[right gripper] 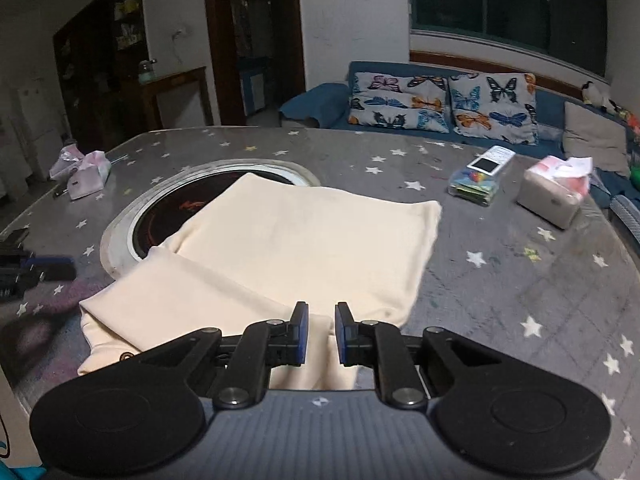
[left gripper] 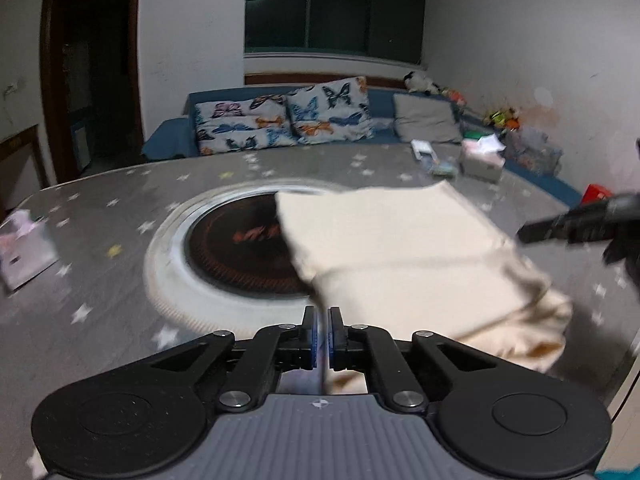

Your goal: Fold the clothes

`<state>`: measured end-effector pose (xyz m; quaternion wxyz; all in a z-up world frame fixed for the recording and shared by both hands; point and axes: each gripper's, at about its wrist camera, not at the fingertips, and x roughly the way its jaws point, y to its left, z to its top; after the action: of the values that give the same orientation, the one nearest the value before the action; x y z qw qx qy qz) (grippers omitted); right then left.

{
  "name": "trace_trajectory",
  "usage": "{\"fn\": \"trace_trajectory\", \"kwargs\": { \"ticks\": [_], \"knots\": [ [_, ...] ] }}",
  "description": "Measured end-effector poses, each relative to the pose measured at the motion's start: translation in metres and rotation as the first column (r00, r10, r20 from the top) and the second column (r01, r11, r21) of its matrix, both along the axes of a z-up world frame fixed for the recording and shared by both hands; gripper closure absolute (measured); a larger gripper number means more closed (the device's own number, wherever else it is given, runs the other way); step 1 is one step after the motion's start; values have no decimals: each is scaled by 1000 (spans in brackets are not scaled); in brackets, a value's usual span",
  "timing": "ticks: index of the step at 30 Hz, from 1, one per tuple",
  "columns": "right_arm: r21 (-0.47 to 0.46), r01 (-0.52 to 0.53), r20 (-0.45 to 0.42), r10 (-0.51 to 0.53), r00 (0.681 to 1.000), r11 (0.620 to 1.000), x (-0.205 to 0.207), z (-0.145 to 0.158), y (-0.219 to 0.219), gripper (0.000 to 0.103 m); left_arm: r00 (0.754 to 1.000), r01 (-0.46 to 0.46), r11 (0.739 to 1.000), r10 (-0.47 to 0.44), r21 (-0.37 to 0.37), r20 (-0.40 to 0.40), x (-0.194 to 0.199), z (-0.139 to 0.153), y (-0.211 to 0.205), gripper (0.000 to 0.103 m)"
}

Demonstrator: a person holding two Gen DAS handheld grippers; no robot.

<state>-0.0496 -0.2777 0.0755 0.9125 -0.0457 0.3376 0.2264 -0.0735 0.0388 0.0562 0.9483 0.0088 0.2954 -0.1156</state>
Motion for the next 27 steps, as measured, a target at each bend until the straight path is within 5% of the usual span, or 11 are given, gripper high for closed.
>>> {"fn": "trace_trajectory", "kwargs": {
  "ticks": [11,23,27],
  "knots": [
    [-37,-32,-32,31,999,999,16,-24,12,89,994,73,997,-72,10,-88,78,-32,-42,96],
    [-80,-136,-53,132,990,988,-23,-22,12,89,991,114,993,-111,42,-76,63,-33,-46,88],
    [-80,-131,-44,128,991,988,-29,-24,11,89,991,115,992,-112,56,-68,56,-30,-45,74]
  ]
}}
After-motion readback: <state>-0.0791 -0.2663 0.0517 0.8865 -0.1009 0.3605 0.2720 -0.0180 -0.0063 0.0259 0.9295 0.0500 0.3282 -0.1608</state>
